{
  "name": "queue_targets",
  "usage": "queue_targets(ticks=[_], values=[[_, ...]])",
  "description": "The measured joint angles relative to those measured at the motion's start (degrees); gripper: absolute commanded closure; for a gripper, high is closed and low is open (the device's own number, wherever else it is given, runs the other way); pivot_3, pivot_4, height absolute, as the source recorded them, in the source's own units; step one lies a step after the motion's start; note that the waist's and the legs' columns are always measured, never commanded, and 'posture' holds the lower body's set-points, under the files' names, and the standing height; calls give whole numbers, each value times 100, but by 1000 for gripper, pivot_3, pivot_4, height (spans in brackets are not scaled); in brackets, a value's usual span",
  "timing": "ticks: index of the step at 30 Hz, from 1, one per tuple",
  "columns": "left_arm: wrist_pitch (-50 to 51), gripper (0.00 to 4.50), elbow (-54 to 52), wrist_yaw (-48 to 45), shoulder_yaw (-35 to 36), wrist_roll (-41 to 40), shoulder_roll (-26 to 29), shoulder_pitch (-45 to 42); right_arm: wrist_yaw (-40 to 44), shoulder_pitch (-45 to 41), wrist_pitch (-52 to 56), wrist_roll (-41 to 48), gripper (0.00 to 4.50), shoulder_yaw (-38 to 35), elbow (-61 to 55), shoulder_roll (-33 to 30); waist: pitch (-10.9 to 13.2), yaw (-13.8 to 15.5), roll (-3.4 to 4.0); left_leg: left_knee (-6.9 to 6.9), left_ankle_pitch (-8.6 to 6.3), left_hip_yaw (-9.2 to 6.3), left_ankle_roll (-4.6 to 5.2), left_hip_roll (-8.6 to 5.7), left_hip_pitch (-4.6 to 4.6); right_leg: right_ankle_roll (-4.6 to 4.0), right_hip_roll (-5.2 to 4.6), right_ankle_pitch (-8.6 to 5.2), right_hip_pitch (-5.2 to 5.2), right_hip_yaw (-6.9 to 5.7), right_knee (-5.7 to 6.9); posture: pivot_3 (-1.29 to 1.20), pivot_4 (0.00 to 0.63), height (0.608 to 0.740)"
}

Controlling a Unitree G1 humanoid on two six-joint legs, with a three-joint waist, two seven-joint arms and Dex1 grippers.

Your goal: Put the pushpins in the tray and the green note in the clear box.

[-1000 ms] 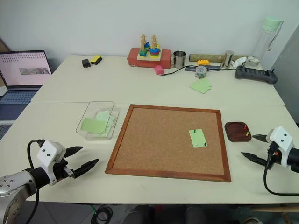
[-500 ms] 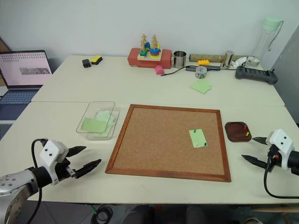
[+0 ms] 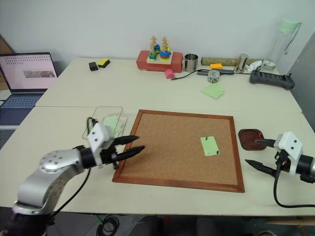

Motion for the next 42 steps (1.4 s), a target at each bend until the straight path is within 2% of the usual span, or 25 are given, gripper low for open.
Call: queue_targets(ticks=[1, 7, 16, 23, 31, 34, 39, 42], values=[[-4, 3331, 102, 49, -97, 59, -108, -117, -44, -14, 72, 14, 0, 11, -78, 10, 0, 2, 1, 0, 0, 0, 0, -2, 2, 1, 0, 0, 2, 0, 0, 0, 150, 740], [-309, 4446, 965, 163, -790, 460, -841, -486, -365, -460, 630, 269, 0, 256, -535, 274, 0, -17, -1, 1, 1, 3, -1, 1, 3, 2, 4, 1, -2, 2, 2, 0, 150, 740], [-1564, 4446, 3007, 292, -1251, 1173, -1856, -1037, -657, -1508, 1032, 169, 0, 1188, -275, 752, 1, -8, -4, 7, 3, 4, -2, -2, -1, 7, 2, 5, -6, 2, 0, 0, 150, 740], [-2063, 4446, 3429, 292, -1232, 1343, -2033, -1104, -663, -2344, 885, -377, 0, 1888, 717, 1081, -4, -1, 2, 9, 3, 3, 0, -6, 6, 8, 1, 8, -1, 2, 5, 0, 150, 740], [-2144, 4446, 3475, 286, -1214, 1379, -2067, -1097, -424, -3119, 28, -1041, 0, 2517, 2274, 1537, -8, -4, 7, 12, 6, 3, -6, -6, 7, 8, 1, 11, -2, 2, 8, 0, 150, 740], [-2137, 4500, 3468, 286, -1211, 1383, -2067, -1093, -365, -3296, -221, -1169, 491, 2526, 2612, 1626, -9, -4, 8, 13, 8, 3, -9, -6, 6, 9, 1, 11, -2, 2, 8, 0, 150, 740], [-2107, 4500, 3419, 305, -1202, 1390, -2068, -1064, -244, -3379, -586, -1355, 1680, 2557, 2958, 1729, -9, -7, 8, 12, 14, 3, -20, -6, 6, 9, 1, 11, -3, 3, 8, 0, 150, 740], [-2040, 4500, 3373, 313, -1168, 1389, -2069, -1039, -156, -3379, -702, -1378, 2237, 2571, 3043, 1738, -10, -16, 9, 12, 15, 3, -20, -5, 6, 9, 1, 11, -3, 3, 8, 0, 150, 740]])
